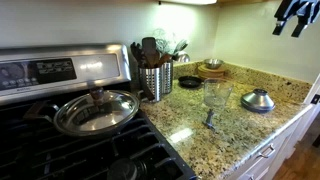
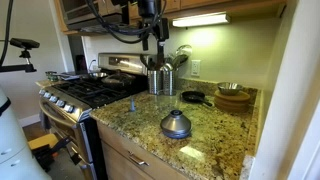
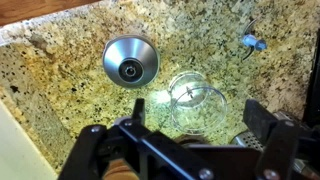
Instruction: Place the blades inside the bowl of the food processor
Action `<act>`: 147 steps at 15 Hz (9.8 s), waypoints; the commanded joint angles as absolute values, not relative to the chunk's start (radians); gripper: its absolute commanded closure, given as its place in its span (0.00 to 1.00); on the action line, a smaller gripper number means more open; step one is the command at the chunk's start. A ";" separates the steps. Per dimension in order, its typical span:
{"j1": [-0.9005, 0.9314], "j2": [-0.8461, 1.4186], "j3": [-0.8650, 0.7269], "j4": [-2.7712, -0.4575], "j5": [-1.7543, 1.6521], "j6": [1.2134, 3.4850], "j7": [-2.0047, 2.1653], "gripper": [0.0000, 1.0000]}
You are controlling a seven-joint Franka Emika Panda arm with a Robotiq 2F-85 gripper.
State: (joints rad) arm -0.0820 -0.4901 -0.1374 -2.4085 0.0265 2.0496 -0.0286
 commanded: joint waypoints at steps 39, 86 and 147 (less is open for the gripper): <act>0.051 -0.228 0.119 -2.432 0.041 2.281 0.154 0.00; 0.118 0.152 0.159 -2.380 0.173 2.544 0.118 0.92; 0.024 -0.069 0.026 -2.502 0.145 2.682 0.231 0.92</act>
State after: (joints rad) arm 0.0116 0.0099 0.0132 -2.4533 0.0836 2.7511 0.3126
